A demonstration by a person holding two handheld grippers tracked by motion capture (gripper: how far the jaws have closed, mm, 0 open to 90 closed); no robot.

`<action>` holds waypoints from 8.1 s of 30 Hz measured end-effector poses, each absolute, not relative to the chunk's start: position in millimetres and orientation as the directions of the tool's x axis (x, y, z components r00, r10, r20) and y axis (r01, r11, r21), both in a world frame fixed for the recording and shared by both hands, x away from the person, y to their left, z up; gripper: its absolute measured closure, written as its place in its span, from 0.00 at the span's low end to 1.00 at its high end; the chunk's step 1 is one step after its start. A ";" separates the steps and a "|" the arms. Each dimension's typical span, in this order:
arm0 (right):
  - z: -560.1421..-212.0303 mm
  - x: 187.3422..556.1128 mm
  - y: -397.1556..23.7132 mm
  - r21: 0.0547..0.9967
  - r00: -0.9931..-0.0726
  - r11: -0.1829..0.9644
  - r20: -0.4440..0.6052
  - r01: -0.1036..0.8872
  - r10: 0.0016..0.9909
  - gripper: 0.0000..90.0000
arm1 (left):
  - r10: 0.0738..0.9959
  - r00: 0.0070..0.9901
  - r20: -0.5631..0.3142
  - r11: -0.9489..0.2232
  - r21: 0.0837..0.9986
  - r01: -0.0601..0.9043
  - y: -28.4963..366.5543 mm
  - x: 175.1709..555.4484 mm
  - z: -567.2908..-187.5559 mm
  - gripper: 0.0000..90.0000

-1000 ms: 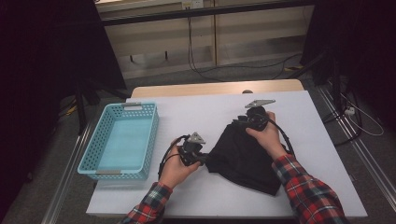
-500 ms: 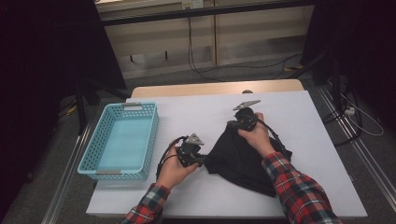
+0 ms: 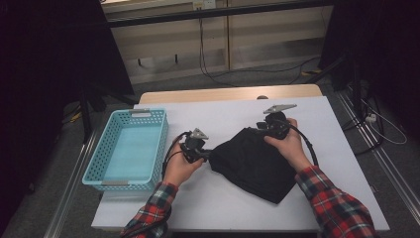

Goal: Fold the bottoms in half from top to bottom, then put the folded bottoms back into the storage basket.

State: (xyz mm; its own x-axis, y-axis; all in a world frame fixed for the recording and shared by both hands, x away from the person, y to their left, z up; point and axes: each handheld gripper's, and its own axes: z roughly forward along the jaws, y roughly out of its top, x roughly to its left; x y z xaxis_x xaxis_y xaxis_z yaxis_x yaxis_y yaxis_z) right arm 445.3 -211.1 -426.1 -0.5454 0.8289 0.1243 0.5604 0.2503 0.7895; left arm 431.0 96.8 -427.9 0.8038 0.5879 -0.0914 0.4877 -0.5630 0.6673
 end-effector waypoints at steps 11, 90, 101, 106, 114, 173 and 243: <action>-424.7 405.6 -240.1 0.799 -0.516 0.223 0.124 0.559 0.847 0.40 | 0.669 0.740 -0.065 -0.528 0.659 0.535 102.4 471.3 -414.6 0.94; -454.7 344.0 -206.8 0.771 -0.470 0.236 0.091 0.592 0.878 0.28 | 0.870 0.416 -0.266 -0.284 0.420 0.862 102.9 492.4 -415.5 0.94; -461.9 334.8 -199.9 0.748 -0.464 0.225 0.124 0.625 0.877 0.46 | 0.871 0.419 -0.256 -0.296 0.407 0.864 101.5 493.8 -411.8 0.94; -462.0 332.9 -195.6 0.745 -0.421 0.193 0.129 0.639 0.898 0.52 | 0.873 0.414 -0.256 -0.298 0.392 0.870 99.9 495.7 -409.9 0.94; -462.3 331.6 -192.7 0.751 -0.456 0.181 0.176 0.635 0.872 0.88 | 0.879 0.413 -0.240 -0.317 0.352 0.881 93.8 501.6 -404.1 0.94; -398.8 311.8 -155.1 0.912 -0.606 0.168 0.103 0.373 0.788 0.91 | 0.893 0.448 0.035 -0.449 0.090 0.889 69.0 534.7 -266.1 0.95; -315.8 336.2 2.0 0.972 -0.795 0.151 0.051 0.177 0.605 0.91 | 0.960 0.276 0.054 -0.281 0.209 0.937 218.0 538.6 -148.8 0.95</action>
State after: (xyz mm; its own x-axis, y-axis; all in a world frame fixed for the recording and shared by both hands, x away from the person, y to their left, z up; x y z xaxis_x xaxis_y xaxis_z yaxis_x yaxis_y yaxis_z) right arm 336.2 2.0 -315.8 -0.7949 0.6046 0.0506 0.1771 0.1515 0.9725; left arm 538.6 218.0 -148.8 0.2756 0.9598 0.0536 0.9367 -0.2807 0.2091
